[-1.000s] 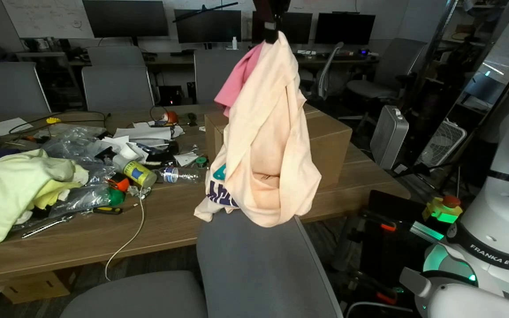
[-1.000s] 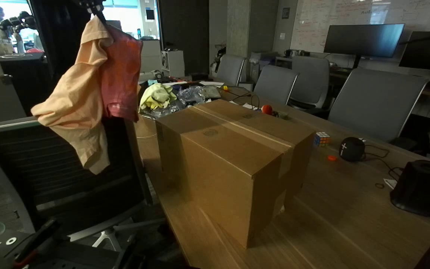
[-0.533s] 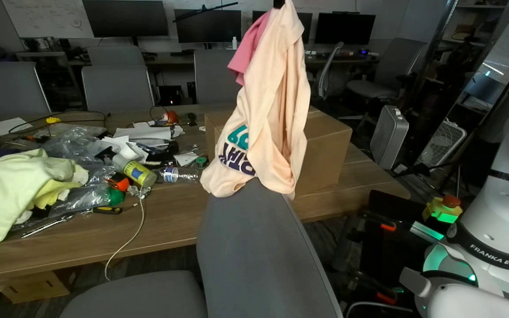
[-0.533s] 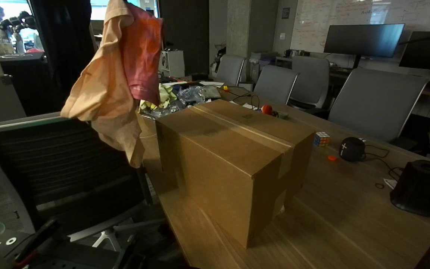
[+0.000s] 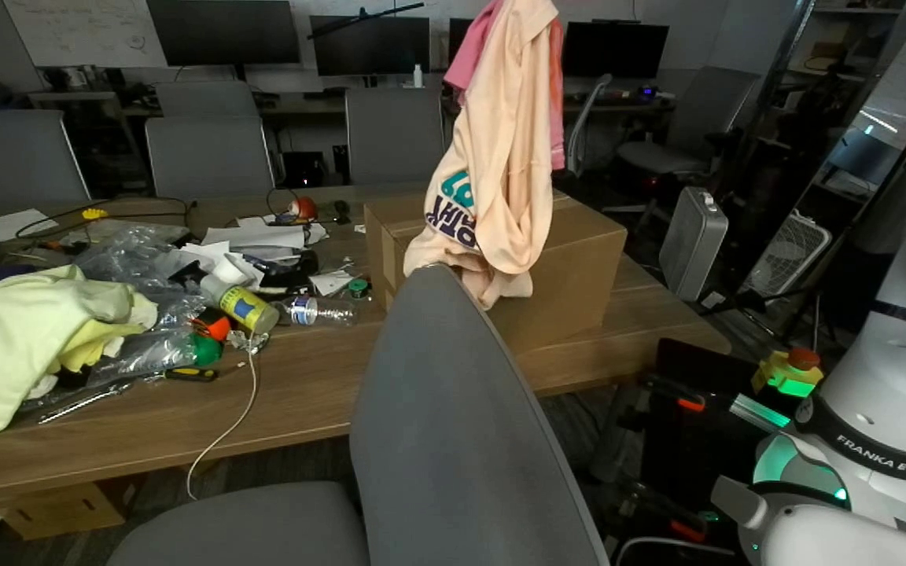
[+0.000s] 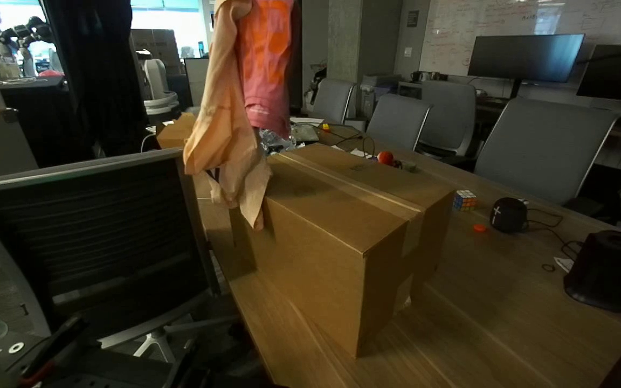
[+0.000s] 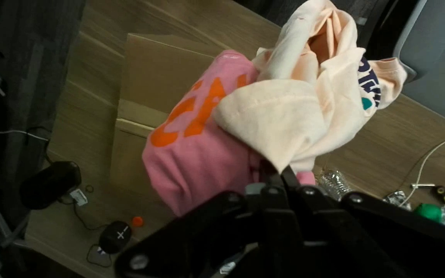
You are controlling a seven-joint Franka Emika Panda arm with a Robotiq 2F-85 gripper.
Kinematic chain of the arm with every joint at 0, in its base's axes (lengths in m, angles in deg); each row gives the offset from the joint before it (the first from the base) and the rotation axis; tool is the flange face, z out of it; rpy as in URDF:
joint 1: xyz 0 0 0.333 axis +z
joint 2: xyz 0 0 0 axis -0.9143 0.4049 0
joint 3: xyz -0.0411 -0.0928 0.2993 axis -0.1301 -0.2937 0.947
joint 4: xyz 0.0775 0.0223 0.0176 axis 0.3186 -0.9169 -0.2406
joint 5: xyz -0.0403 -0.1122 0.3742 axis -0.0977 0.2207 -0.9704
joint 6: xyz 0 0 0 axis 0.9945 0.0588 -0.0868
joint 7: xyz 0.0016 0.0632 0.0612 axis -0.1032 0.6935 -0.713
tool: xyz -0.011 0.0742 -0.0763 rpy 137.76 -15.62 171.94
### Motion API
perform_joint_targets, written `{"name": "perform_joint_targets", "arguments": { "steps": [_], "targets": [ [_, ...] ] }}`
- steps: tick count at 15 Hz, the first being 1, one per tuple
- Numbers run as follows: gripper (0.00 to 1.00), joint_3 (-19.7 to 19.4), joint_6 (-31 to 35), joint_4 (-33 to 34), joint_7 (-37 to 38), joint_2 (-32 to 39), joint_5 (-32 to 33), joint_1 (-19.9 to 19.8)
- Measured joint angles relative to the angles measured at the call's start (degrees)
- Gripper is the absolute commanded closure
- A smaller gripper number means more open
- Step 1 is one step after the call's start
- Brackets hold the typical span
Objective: Put the shirts on the top of the box
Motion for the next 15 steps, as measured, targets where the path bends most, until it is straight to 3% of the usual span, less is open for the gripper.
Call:
{"name": "perform_joint_targets", "arguments": {
  "steps": [8,15],
  "targets": [
    [0.99,-4.83,-10.15,18.48,4.11,9.04,-8.62,-4.3],
    [0.99,-5.41,-11.19,25.96,12.63,11.89,-17.01,-9.08]
  ]
}}
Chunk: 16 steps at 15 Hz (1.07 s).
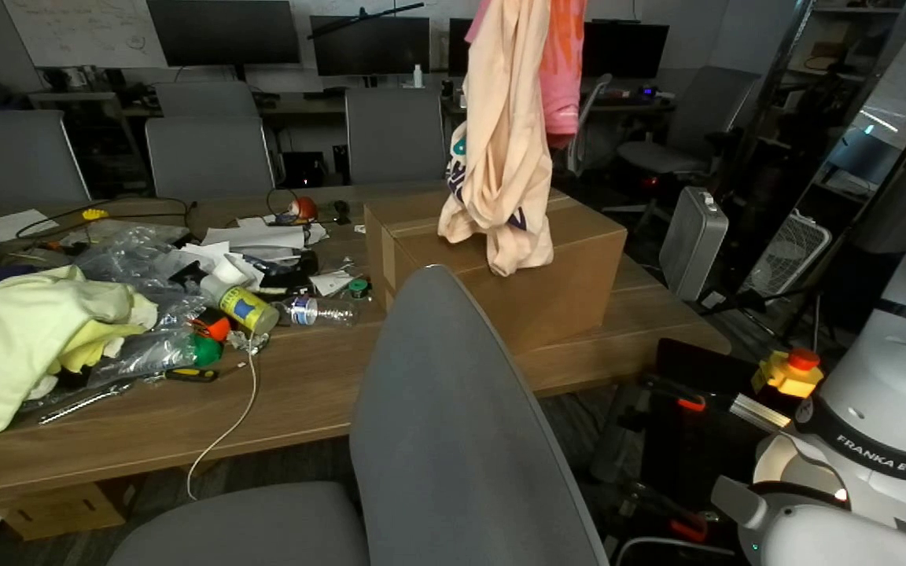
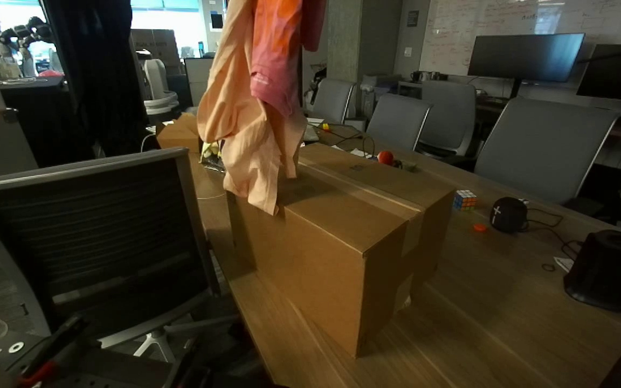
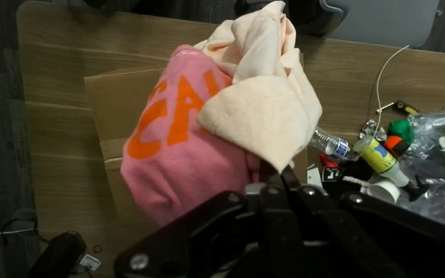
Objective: Put the shirts on the top of the box
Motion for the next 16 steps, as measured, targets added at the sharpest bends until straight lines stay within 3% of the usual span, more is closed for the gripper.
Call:
{"name": "perform_joint_targets", "arguments": {
  "steps": [10,13,14,15,16],
  "targets": [
    [0.99,-4.03,-14.16,2.96,7.37,11.3,6.23,-1.36],
    [0.99,-5.17,-14.26,1.34,7.5,13.33,6.28,-1.43],
    [0.77,-5.4,-12.79,2.0,8.14,13.76,6.24,-1.5],
    [0.71,-5.58,-11.36,3.12,8.9,13.91,6.24,-1.57],
    [0.93,-5.78,-10.53,4.48,9.58,13.85,6.54,-1.59]
  ]
}}
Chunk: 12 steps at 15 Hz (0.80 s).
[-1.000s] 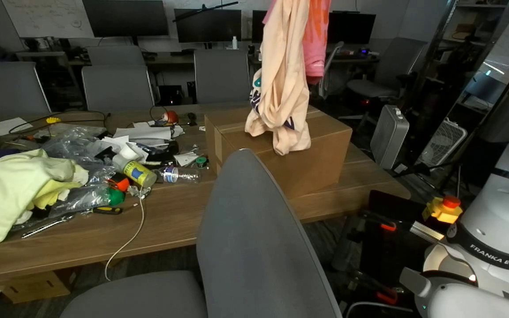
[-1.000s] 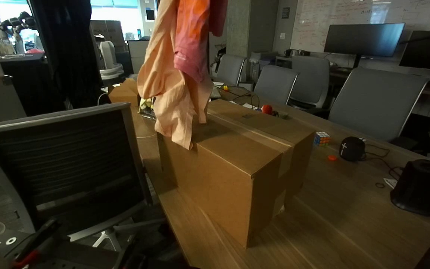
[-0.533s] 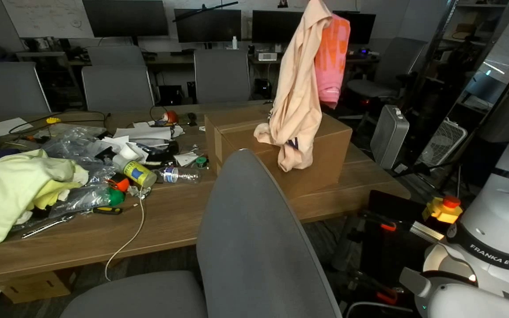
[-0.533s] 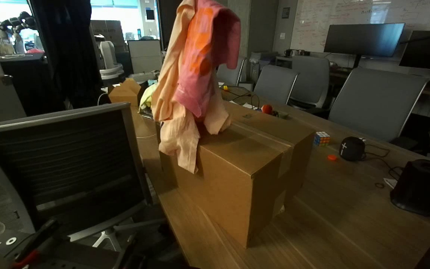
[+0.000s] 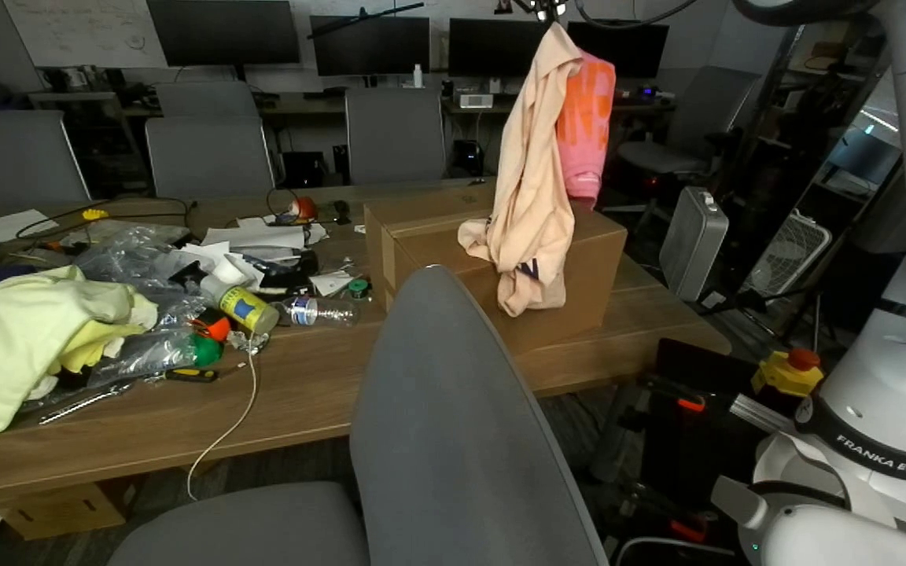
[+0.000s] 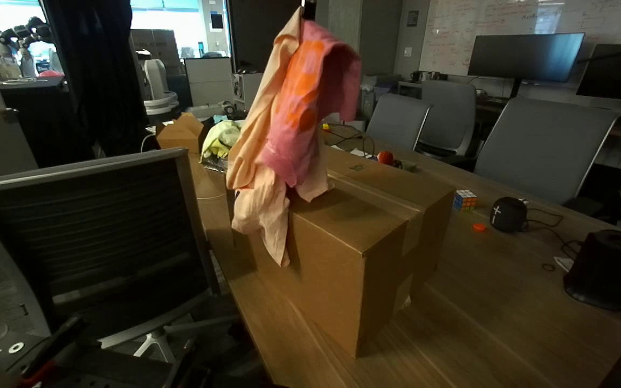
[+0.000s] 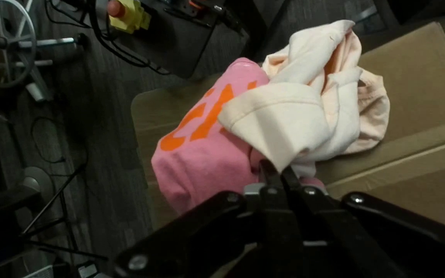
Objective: Put the shirts on the top of the box
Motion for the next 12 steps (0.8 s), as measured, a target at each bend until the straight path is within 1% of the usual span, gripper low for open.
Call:
{"name": "perform_joint_targets", "arguments": {
  "steps": [1,2,3,4,5,6,8,12],
  "targets": [
    [0.93,-0.21,0.73,1.45,0.5,-0.28,0.68,0.0],
    [0.63,-0.43,1.54,2.89,1.08,-0.6,1.01,0.0],
    [0.64,-0.57,2.56,4.17,1.66,-0.97,1.2,0.0],
    [0.63,-0.65,4.08,5.24,2.25,-1.31,1.41,0.0],
    [0.57,-0.67,5.81,6.07,3.14,-1.51,1.65,0.03],
    [0.49,-0.67,7.44,6.64,3.83,-1.54,1.92,0.17],
    [0.34,-0.52,8.27,6.69,3.55,-1.35,2.07,0.68],
    [0.04,2.38,8.18,6.14,-2.48,-0.39,1.17,2.23]
  ]
}}
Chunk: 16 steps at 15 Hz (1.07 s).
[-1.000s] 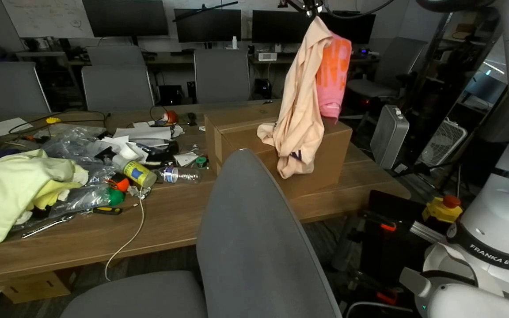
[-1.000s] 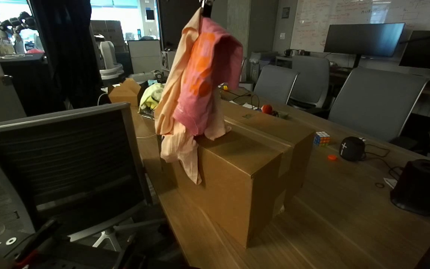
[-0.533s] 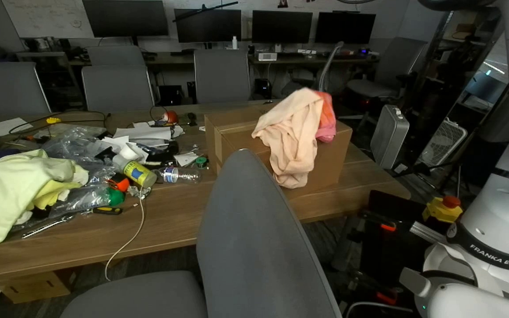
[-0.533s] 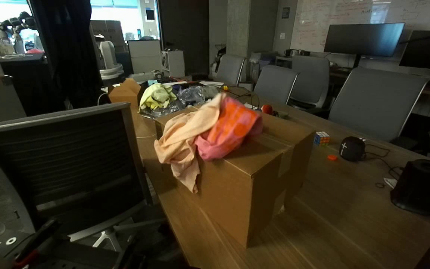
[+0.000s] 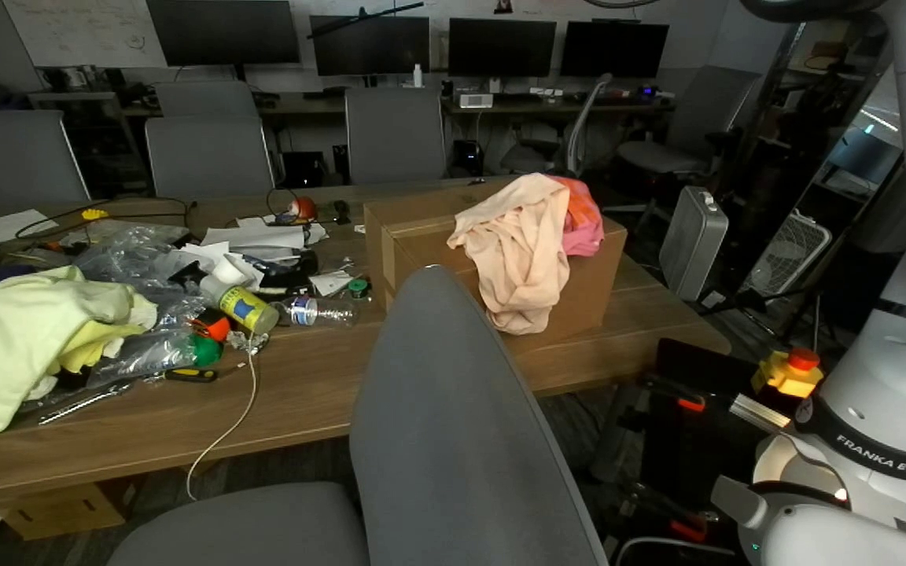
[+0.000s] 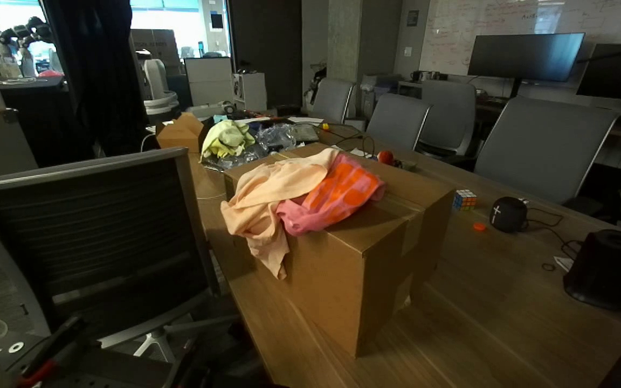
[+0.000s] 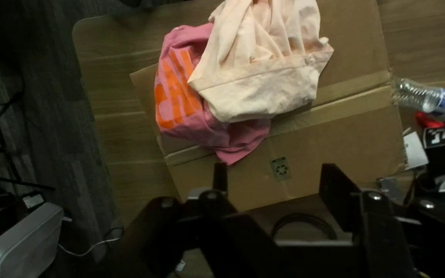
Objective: Put the shirts on the top of the box
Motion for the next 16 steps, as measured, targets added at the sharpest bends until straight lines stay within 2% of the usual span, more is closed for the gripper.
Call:
{"name": "perform_joint_targets", "arguments": {
  "steps": [1,7,10,16],
  "targets": [
    [0.0,0.82,-0.09,-0.24,-1.54,-0.03,0.0,0.92],
    [0.0,4.32,-0.86,-4.88,-11.49,-3.45,0.61,7.6],
    [0.0,5.3,0.35,-11.34,-18.57,-7.54,0.79,9.2],
    [0.0,6.64,7.33,-28.02,-32.58,-16.12,0.2,9.43]
  ]
}}
